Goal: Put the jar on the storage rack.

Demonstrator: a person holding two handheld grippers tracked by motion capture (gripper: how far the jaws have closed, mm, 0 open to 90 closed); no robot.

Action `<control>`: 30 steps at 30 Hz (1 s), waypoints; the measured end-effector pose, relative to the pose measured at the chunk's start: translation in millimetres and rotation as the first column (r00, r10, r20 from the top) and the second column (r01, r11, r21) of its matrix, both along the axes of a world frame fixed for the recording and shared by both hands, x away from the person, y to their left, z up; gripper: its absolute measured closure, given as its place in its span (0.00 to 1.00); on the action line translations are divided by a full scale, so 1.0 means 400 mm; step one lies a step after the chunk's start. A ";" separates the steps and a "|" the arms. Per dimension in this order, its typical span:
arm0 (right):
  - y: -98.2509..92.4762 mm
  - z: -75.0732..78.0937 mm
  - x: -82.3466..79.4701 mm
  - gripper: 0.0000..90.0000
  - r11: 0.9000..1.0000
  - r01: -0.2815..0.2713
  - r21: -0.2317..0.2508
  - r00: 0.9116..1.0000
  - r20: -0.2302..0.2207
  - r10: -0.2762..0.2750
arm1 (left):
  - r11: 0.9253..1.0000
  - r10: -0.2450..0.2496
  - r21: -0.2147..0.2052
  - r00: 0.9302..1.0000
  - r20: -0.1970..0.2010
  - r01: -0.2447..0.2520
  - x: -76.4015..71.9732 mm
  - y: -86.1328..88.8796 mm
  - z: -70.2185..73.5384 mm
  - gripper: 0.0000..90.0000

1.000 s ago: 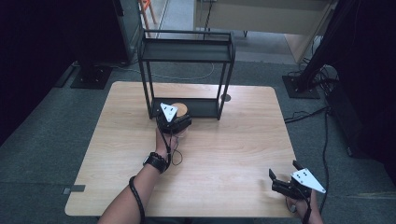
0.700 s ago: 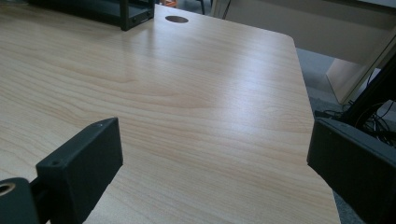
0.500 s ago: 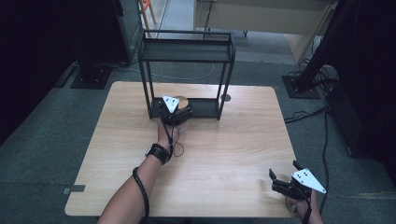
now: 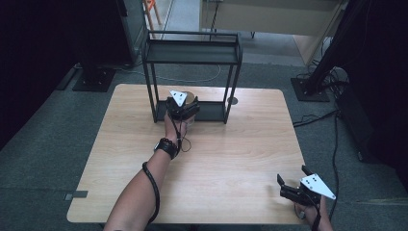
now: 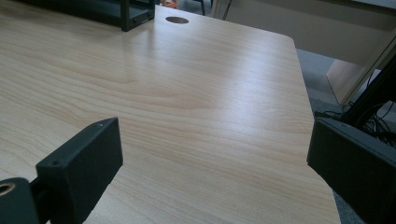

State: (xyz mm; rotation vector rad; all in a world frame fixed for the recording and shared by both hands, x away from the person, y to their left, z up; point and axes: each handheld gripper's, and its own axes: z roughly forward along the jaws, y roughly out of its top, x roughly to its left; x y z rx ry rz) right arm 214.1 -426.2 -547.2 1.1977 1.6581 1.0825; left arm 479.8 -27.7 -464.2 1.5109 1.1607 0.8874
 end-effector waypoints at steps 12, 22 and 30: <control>-0.001 0.000 0.000 0.03 1.000 0.003 0.004 1.000 0.000 -0.003 | 1.000 0.026 0.000 1.000 -0.007 -0.026 0.050 0.003 -0.006 0.27; -0.001 0.000 0.001 0.03 1.000 0.004 0.006 1.000 0.000 -0.004 | 0.999 0.033 0.003 0.999 -0.010 -0.033 0.067 0.008 -0.009 0.27; -0.001 0.000 0.001 0.03 1.000 0.004 0.004 1.000 -0.002 -0.003 | 1.000 -0.022 -0.007 1.000 -0.011 0.022 0.052 0.002 -0.002 0.12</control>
